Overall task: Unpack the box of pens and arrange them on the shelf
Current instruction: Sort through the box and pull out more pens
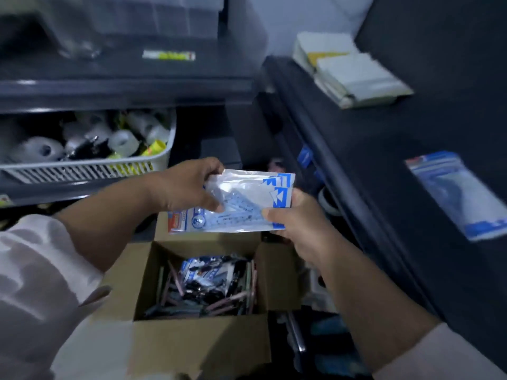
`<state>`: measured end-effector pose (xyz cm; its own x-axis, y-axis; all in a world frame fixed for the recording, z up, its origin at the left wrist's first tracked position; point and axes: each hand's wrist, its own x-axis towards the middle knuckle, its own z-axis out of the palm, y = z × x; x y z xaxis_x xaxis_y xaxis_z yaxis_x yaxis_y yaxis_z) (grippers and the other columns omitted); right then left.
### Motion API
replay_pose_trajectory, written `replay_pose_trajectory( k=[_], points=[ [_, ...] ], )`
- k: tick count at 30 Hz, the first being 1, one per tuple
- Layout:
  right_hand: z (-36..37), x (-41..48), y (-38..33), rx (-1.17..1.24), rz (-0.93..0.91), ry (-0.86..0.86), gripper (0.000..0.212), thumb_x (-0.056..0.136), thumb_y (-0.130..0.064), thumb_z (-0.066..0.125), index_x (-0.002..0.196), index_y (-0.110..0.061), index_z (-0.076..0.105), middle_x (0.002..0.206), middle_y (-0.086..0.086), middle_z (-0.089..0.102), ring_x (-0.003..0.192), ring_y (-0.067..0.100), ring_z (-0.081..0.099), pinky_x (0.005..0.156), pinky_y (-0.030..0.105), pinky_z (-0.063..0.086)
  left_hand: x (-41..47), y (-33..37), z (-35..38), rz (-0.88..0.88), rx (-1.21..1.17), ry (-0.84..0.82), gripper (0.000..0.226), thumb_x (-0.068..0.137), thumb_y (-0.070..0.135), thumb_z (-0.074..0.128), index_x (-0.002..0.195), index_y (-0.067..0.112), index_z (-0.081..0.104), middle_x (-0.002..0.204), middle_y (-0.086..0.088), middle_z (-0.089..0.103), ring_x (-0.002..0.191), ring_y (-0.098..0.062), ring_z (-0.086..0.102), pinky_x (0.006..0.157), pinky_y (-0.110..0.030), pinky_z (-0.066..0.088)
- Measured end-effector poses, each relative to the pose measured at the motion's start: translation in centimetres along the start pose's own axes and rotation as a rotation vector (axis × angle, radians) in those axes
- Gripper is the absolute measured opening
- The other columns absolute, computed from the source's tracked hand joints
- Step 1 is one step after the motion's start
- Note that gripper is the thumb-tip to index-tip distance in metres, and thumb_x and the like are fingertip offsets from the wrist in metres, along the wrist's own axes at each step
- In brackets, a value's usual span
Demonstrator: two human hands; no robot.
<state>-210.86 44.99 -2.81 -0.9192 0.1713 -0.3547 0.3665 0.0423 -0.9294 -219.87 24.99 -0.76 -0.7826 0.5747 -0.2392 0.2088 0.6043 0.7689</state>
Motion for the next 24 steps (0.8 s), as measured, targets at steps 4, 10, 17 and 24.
replay_pose_trajectory(
  k=[4,10,17,24],
  points=[
    [-5.6,-3.7,-5.1,-0.062,-0.127,0.058,0.026,0.081,0.004,0.066,0.103,-0.010,0.065,0.097,0.007,0.073,0.085,0.023,0.070,0.069,0.034,0.058,0.8,7.9,-1.0,0.151,0.103,-0.059,0.095,0.057,0.026,0.087,0.139,0.030,0.040,0.114,0.007,0.063,0.103,-0.010,0.061,0.095,-0.030,0.048],
    [-13.7,-8.7,-6.3,-0.064,-0.281,0.259,0.028,0.079,0.009,0.066,0.092,-0.016,0.066,0.091,0.005,0.074,0.082,0.016,0.069,0.078,0.032,0.056,3.1,18.2,2.6,0.301,0.421,-0.035,0.025,0.068,0.024,0.083,0.071,0.022,0.058,0.068,0.010,0.063,0.069,-0.011,0.060,0.062,-0.024,0.043],
    [-21.7,-12.2,-2.3,-0.022,-0.362,0.614,0.026,0.075,0.008,0.072,0.084,-0.016,0.068,0.072,-0.010,0.071,0.068,0.001,0.064,0.065,0.015,0.052,6.9,26.0,11.3,0.725,0.833,0.242,0.031,0.072,0.027,0.064,0.064,0.024,0.034,0.063,0.008,0.044,0.080,-0.016,0.048,0.084,-0.031,0.029],
    [-24.9,-12.1,1.8,-0.020,-0.246,0.723,0.028,0.075,0.002,0.074,0.087,-0.021,0.061,0.082,-0.009,0.069,0.075,0.008,0.062,0.069,0.019,0.050,10.5,27.4,16.6,0.680,0.910,0.070,0.018,0.077,0.032,0.064,0.088,0.028,0.050,0.088,0.009,0.055,0.105,-0.018,0.049,0.095,-0.032,0.025]
  ],
)
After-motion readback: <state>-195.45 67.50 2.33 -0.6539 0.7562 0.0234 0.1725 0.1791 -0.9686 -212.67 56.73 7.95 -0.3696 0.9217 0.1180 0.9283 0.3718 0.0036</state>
